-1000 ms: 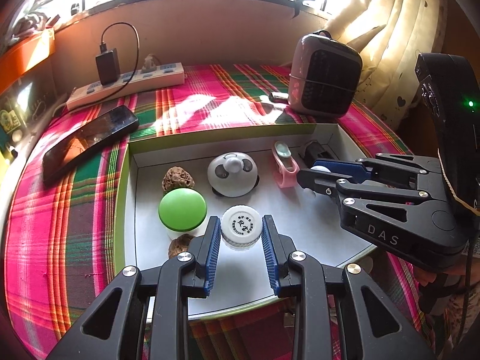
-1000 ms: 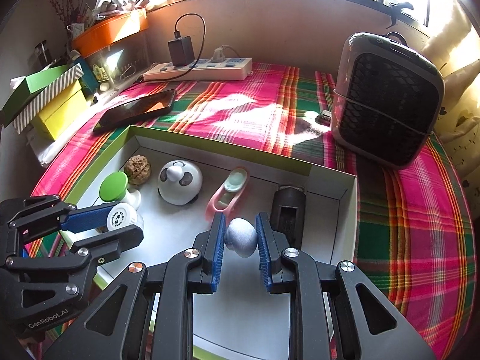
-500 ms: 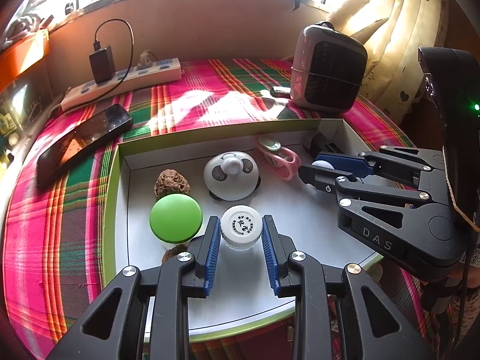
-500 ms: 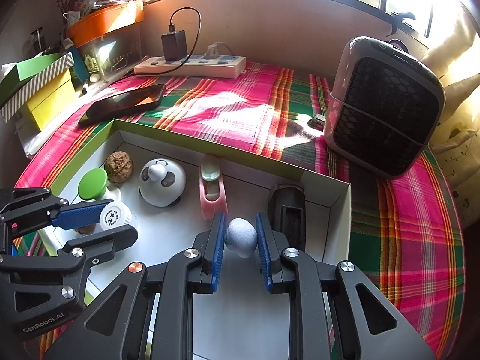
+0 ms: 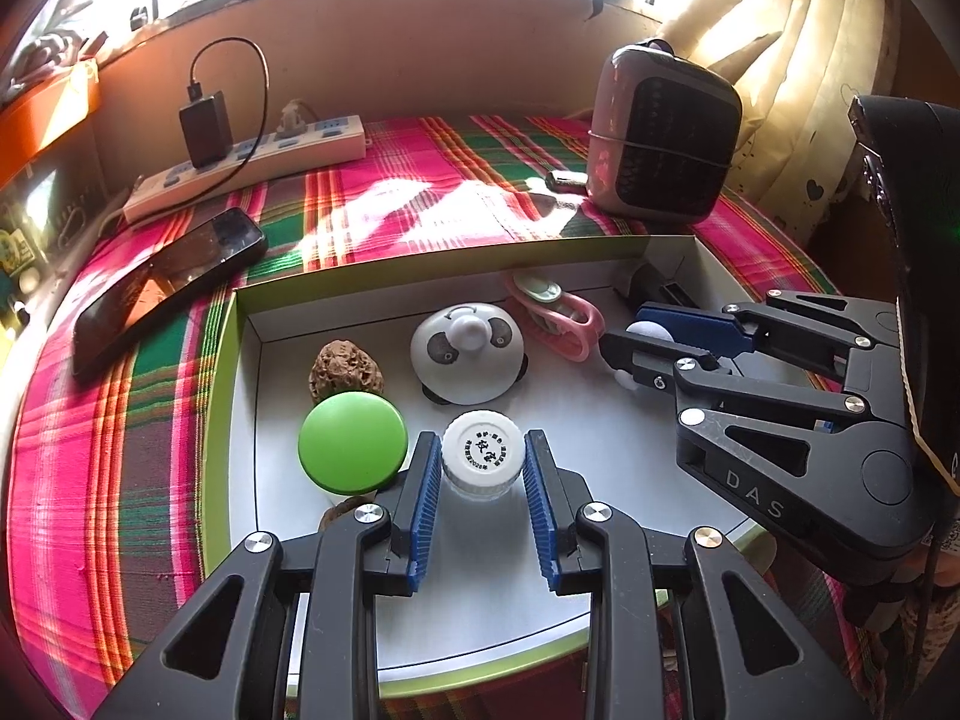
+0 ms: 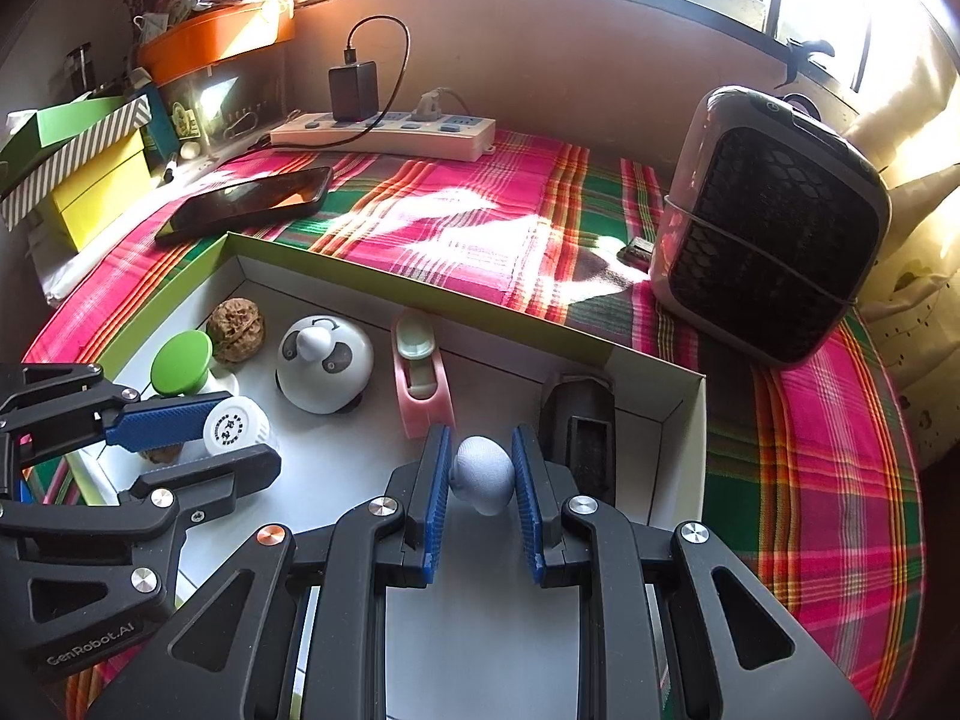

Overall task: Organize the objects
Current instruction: 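Lower the white container and egg-shaped object into the box, then open both tools to release the container and egg-shaped object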

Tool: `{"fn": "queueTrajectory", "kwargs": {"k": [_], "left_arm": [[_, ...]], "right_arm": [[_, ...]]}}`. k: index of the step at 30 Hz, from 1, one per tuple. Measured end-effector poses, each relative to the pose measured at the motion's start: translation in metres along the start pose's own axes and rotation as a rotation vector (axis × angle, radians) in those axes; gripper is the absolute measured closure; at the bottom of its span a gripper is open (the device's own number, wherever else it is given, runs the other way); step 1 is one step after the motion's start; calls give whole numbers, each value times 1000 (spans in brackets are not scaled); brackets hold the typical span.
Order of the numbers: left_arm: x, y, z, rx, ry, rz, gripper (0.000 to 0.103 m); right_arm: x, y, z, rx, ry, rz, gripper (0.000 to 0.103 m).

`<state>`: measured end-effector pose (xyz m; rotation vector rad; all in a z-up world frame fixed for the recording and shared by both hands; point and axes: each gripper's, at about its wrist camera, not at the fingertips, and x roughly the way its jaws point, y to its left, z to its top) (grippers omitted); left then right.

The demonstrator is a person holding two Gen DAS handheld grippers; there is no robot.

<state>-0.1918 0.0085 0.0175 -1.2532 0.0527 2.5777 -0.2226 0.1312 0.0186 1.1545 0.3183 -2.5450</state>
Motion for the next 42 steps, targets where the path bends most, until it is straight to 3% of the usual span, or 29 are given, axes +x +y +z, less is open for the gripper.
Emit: {"fn": "queueTrajectory", "kwargs": {"k": [19, 34, 42], "left_arm": [[0, -1, 0, 5, -1, 4, 77], [-2, -1, 0, 18, 6, 18, 70], [-4, -1, -1, 17, 5, 20, 68]], "right_arm": [[-1, 3, -2, 3, -4, -5, 80], [-5, 5, -3, 11, -24, 9, 65], [-11, 6, -4, 12, -38, 3, 65]]}}
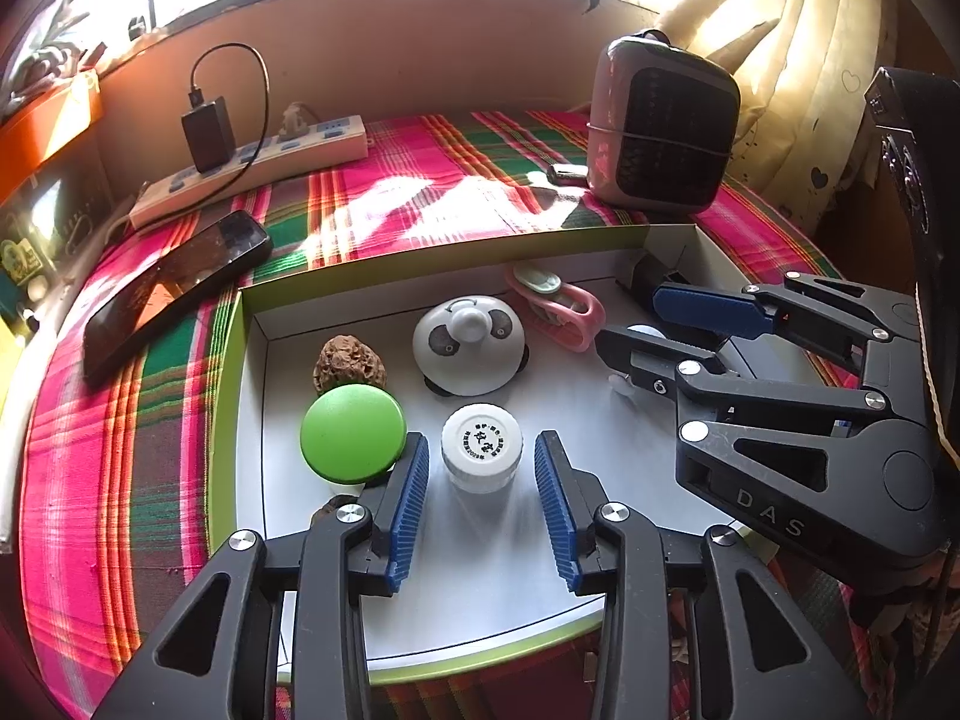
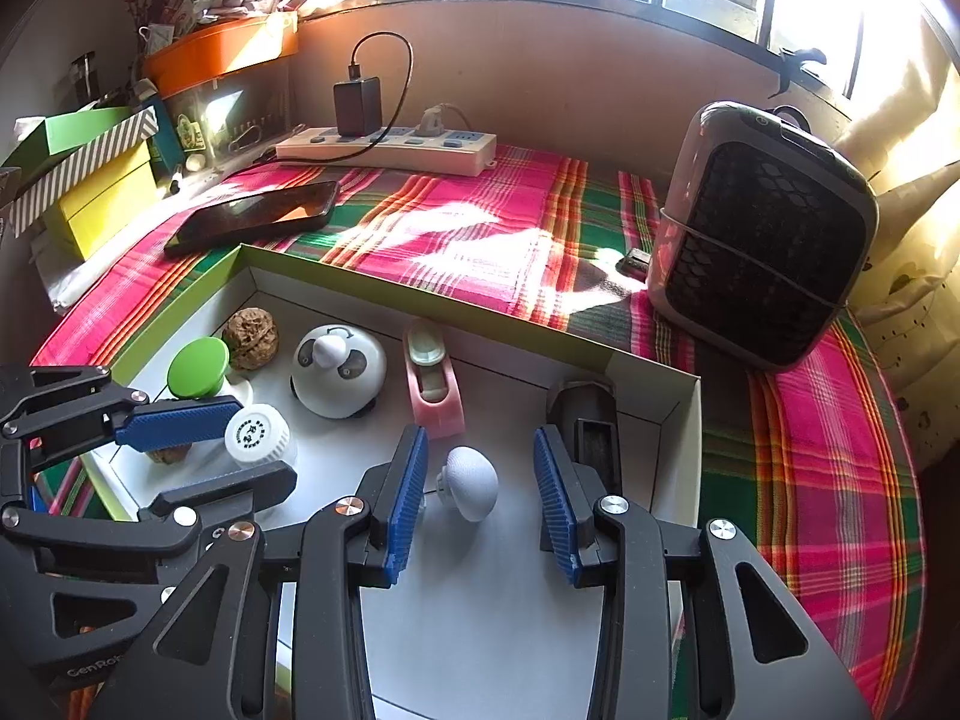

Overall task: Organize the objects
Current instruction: 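Open both tools to release the container and egg-shaped object, then withdraw both open tools up and away from the box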

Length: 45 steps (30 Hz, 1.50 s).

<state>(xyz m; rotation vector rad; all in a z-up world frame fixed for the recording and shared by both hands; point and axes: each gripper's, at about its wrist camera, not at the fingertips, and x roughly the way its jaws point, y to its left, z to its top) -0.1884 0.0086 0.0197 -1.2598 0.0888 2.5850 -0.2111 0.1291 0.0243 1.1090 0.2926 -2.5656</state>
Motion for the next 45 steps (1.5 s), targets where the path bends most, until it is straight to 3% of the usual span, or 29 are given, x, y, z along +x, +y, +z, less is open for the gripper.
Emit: {"fn": "queueTrajectory", "kwargs": {"k": [24, 36, 45], "left_arm": [[-35, 0, -18, -24, -54, -11, 67], [-68, 9, -39, -78, -106, -28, 67], [-77, 9, -57, -95, -85, -55, 67]], "right_arm": [[-39, 1, -11, 51, -57, -1, 65], [-68, 0, -32, 92, -81, -1, 64], [-82, 10, -53, 106, -73, 10, 64]]}}
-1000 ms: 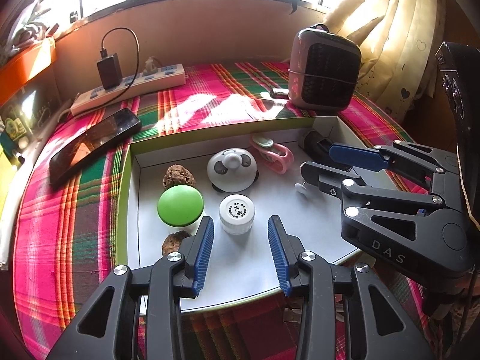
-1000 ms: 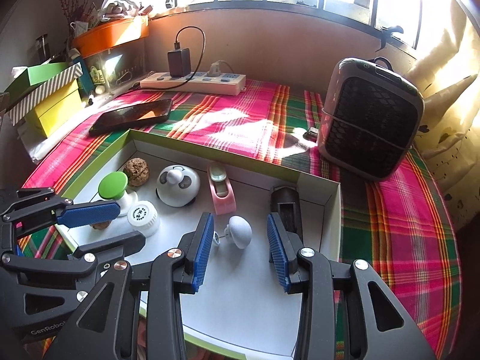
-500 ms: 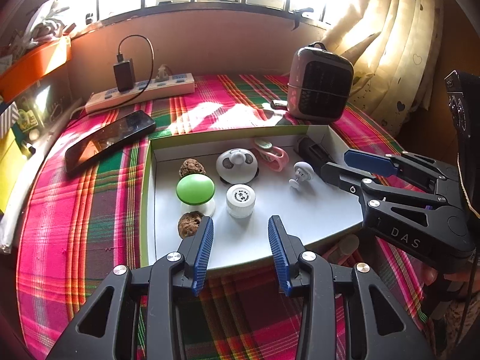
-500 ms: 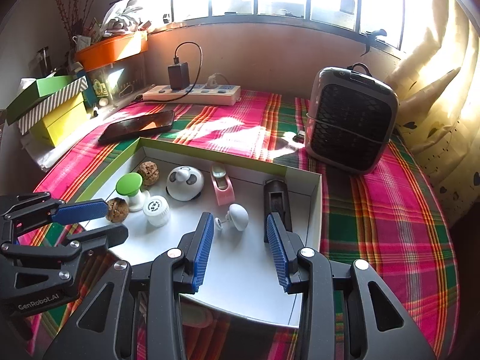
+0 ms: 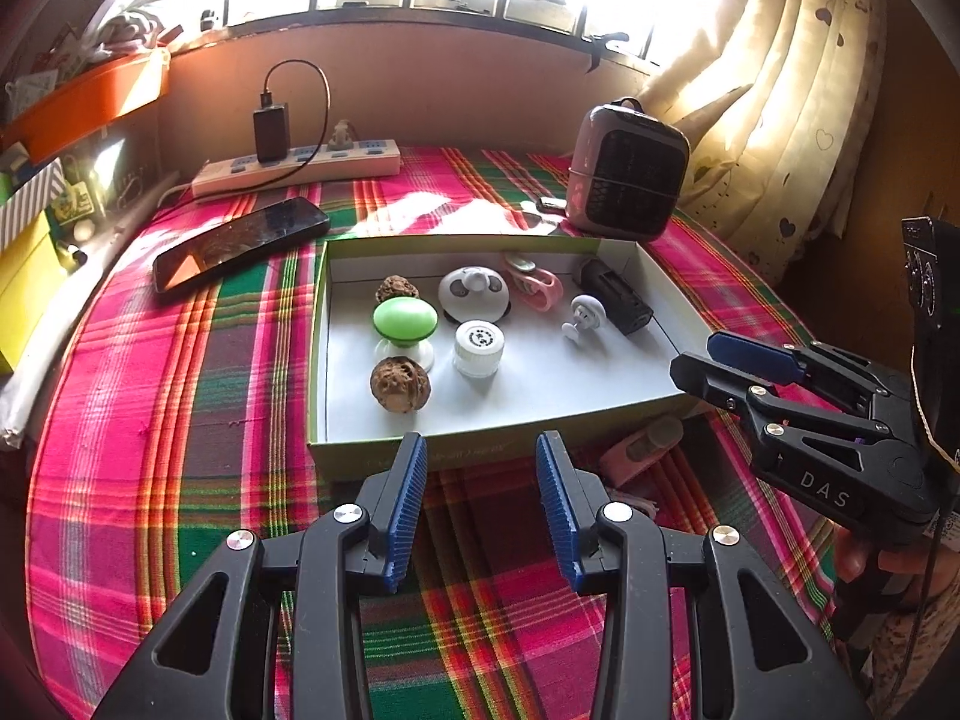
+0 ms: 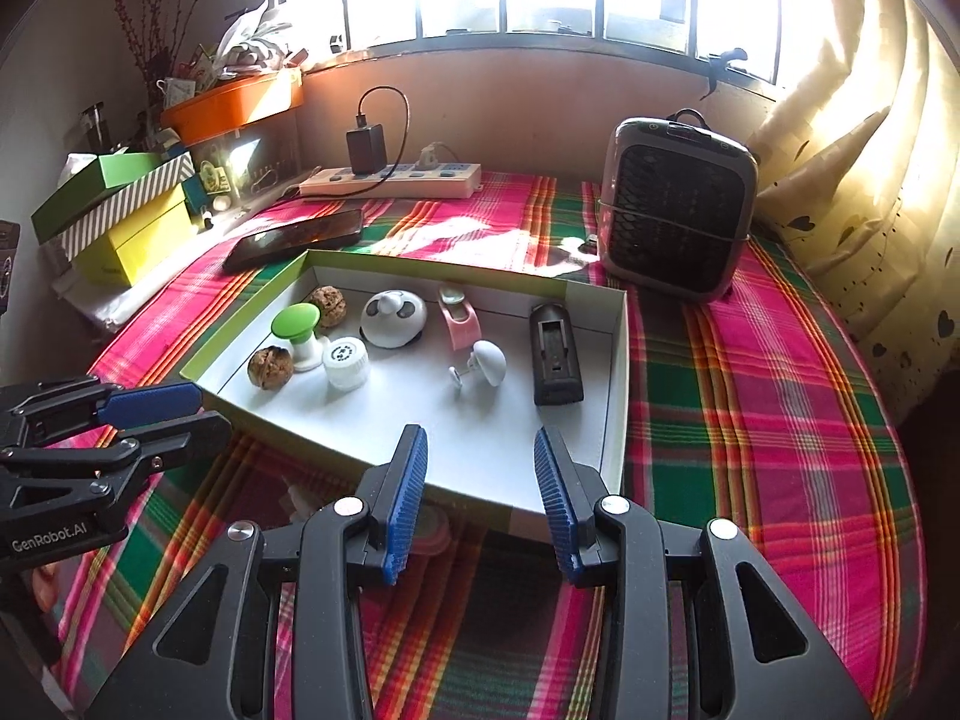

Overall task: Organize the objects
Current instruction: 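Withdraw both open tools up and away from the box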

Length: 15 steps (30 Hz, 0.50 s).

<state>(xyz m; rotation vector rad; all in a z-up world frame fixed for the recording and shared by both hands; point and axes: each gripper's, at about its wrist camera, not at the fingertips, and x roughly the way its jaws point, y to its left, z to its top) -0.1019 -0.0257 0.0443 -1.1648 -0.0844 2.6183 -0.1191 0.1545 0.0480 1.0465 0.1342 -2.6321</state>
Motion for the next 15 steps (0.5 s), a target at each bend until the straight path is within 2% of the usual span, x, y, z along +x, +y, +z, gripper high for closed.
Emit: {"fn": "queueTrajectory", "kwargs": {"k": [8, 15], "left_arm": [[0, 1, -17, -7, 28, -15, 67], [5, 2, -26, -19, 57, -33, 67]], "right_arm": [[-13, 9, -20, 8, 5, 22, 64], [-8, 20, -36, 2, 55, 99, 64]]}}
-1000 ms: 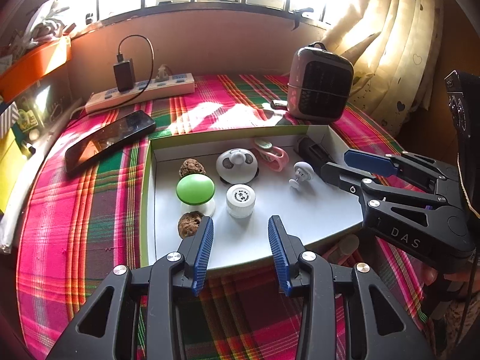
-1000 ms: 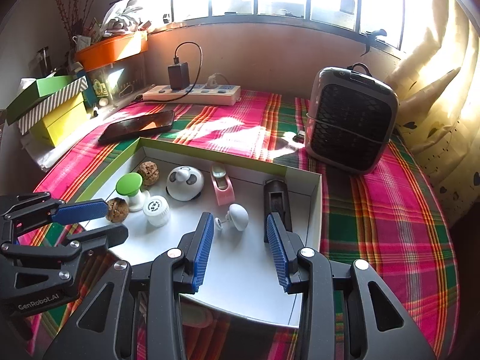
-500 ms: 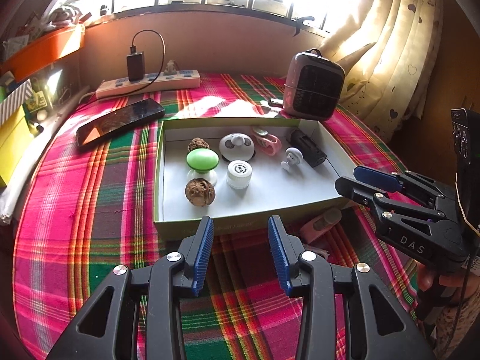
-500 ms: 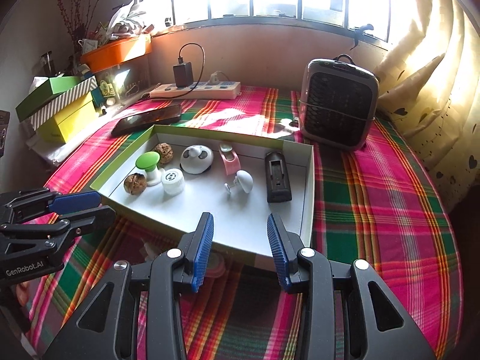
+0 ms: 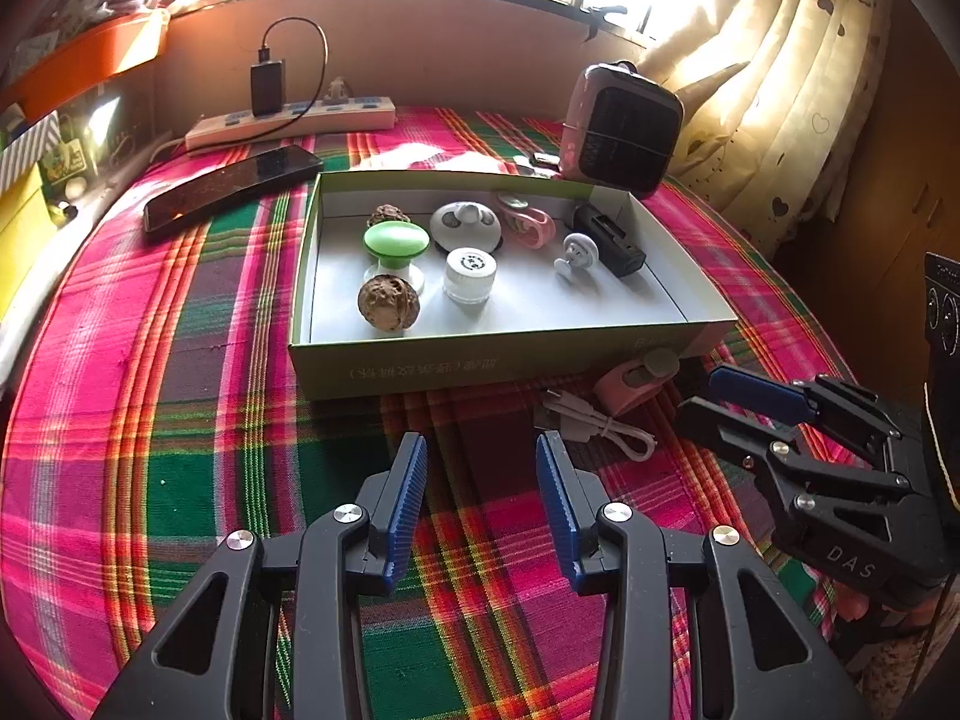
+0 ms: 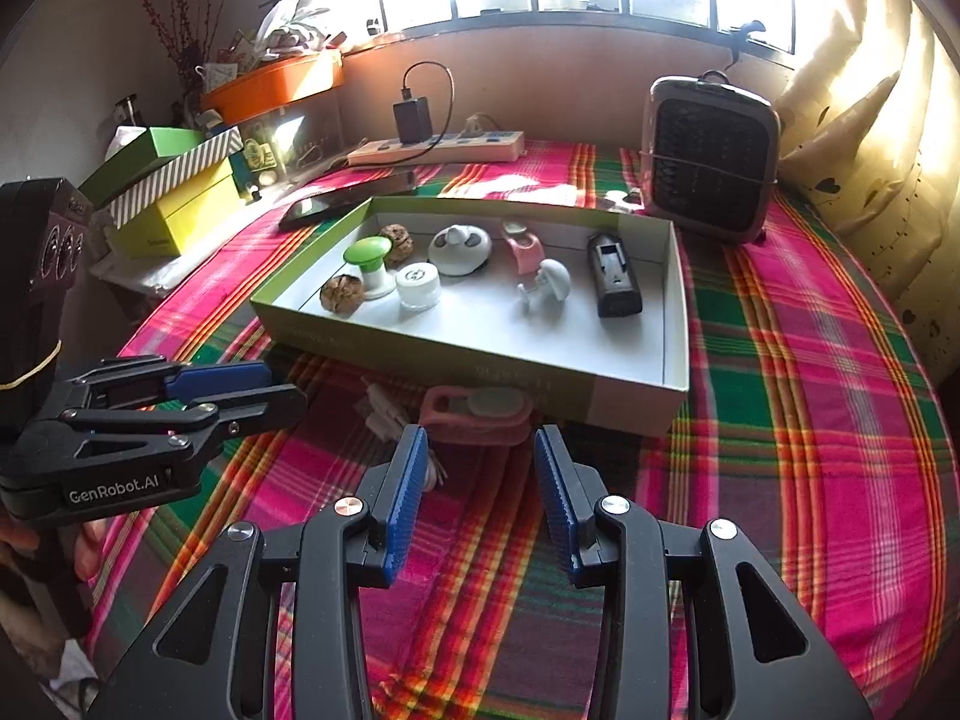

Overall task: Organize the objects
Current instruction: 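Withdraw both open tools up and away from the box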

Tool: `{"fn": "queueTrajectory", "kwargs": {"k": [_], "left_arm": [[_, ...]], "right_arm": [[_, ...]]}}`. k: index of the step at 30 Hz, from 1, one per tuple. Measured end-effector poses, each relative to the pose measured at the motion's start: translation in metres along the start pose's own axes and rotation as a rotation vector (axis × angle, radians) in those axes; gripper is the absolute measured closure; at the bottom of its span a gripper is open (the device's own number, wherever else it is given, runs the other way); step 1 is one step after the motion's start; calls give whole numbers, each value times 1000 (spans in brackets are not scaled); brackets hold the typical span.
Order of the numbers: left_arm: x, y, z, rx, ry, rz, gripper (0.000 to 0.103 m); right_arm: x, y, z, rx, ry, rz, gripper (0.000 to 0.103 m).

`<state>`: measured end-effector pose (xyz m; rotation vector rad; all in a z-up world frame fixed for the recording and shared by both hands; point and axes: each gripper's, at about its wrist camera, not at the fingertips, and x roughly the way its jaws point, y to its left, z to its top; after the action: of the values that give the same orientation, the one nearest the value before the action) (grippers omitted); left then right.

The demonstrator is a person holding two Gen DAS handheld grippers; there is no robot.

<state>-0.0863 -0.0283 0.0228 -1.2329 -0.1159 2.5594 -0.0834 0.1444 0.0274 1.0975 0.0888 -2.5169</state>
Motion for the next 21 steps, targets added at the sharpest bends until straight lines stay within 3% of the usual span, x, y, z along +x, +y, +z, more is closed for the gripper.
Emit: {"fn": "queueTrajectory", "kwargs": {"k": [11, 21], "left_arm": [[3, 3, -5, -13, 20, -15, 67], [0, 11, -3, -35, 14, -22, 67]], "right_arm": [[21, 20, -3, -45, 80, 69, 64], [24, 39, -4, -70, 95, 162, 64]]}}
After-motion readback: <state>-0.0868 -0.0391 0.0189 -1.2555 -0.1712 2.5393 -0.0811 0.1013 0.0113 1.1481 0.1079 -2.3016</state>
